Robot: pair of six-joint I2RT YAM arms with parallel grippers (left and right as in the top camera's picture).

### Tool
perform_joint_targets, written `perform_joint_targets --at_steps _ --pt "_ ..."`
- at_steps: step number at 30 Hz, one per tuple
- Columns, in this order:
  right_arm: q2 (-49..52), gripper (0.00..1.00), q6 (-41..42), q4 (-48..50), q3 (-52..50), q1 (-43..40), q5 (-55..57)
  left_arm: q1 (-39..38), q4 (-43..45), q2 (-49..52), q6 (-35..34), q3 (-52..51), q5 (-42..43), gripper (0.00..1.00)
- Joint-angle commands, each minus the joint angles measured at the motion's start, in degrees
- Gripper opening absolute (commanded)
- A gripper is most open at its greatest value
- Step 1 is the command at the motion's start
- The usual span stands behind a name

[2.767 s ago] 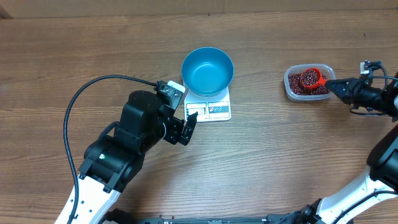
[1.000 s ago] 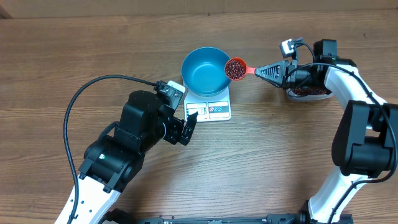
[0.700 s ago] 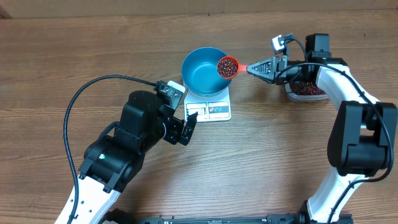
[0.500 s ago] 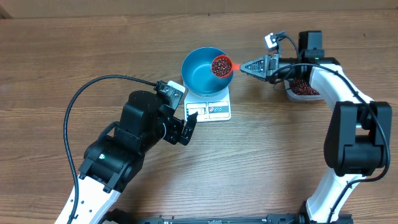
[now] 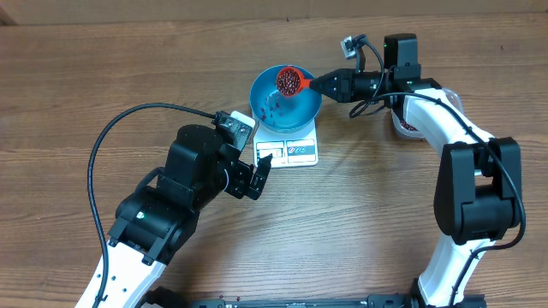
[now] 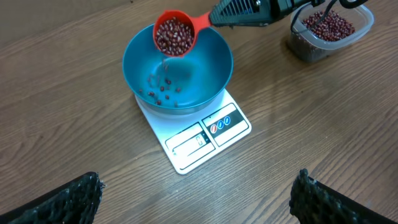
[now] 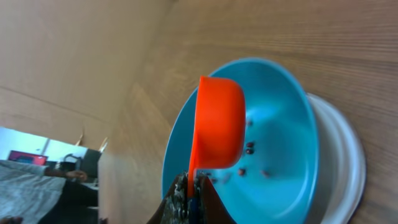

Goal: Scoop item into bowl and weigh 150g on scale
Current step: 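Tilt the red scoop with the right gripper to pour beans into the blue bowl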

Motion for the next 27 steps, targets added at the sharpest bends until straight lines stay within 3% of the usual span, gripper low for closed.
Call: perform_joint_targets --at_steps 1,8,19,27 --pt "0.4 0.04 -4.2 0.9 0.1 0.0 0.5 0.3 0.0 -0.7 -0.5 -0.2 0.8 0.99" --pt "0.4 0.04 -12.5 0.7 0.1 0.0 0.5 0.3 -0.2 0.3 -0.5 -0.2 0.9 0.99" --pt "0.4 0.04 -34.0 0.1 0.1 0.0 0.6 0.3 -1.5 2.0 -0.5 -0.2 0.8 0.99" --pt "0.4 0.04 -40.4 0.3 0.1 0.0 0.5 0.3 -1.5 2.3 -0.5 -0.2 0.8 1.0"
